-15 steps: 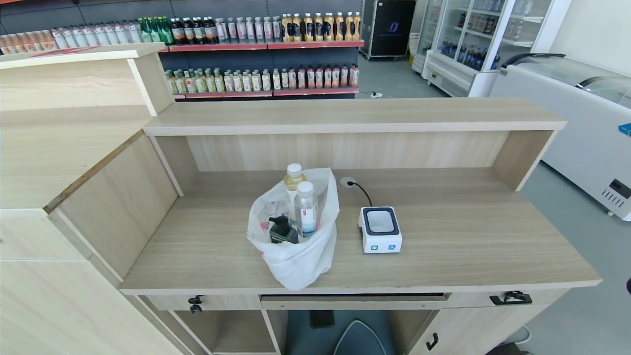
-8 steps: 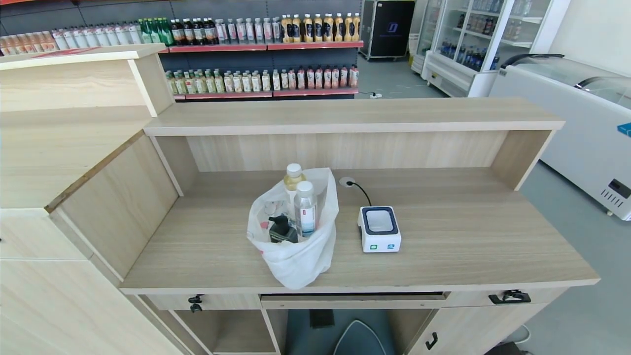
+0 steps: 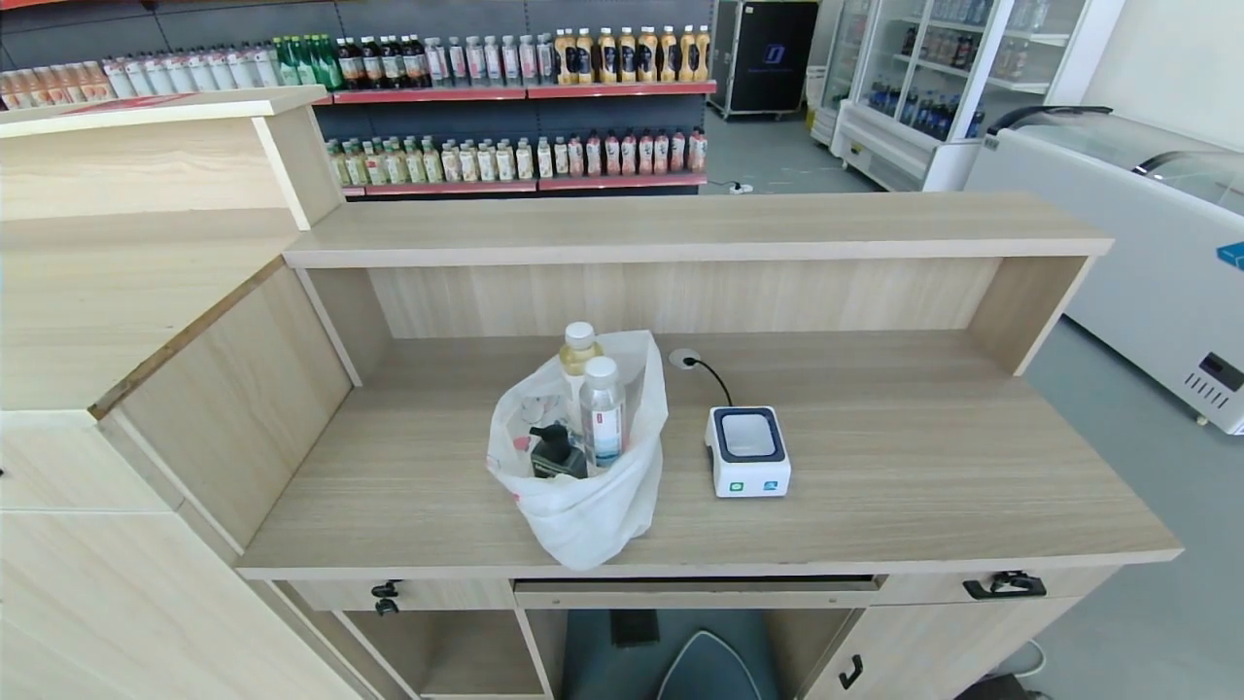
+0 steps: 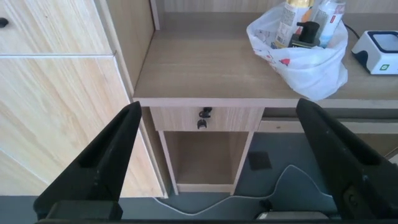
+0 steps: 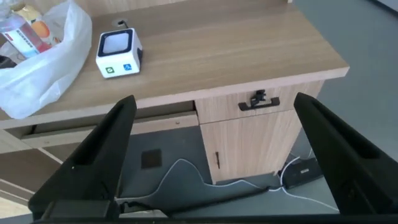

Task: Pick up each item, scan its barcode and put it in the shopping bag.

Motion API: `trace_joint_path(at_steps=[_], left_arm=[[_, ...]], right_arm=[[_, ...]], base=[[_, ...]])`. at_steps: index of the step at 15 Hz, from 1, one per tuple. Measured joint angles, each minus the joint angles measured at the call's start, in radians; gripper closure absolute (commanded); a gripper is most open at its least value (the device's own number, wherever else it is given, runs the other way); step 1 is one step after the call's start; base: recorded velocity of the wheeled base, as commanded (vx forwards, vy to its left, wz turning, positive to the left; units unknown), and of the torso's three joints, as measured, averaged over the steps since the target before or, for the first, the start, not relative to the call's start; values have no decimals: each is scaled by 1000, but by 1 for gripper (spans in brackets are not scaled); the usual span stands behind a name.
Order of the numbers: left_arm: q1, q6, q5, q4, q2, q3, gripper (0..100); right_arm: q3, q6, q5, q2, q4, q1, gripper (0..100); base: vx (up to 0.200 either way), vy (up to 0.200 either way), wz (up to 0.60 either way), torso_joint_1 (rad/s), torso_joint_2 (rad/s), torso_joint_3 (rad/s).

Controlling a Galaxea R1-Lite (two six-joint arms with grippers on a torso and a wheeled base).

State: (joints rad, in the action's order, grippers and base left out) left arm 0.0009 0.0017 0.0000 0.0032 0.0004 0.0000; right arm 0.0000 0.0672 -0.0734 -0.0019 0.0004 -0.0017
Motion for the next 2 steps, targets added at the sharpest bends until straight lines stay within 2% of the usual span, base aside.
trace_joint_path(at_steps=[2], left_arm=[[0, 0, 0, 0, 0, 0, 0]], right_arm=[[0, 0, 0, -1, 0, 0, 0]], base=[[0, 0, 0, 0, 0, 0]])
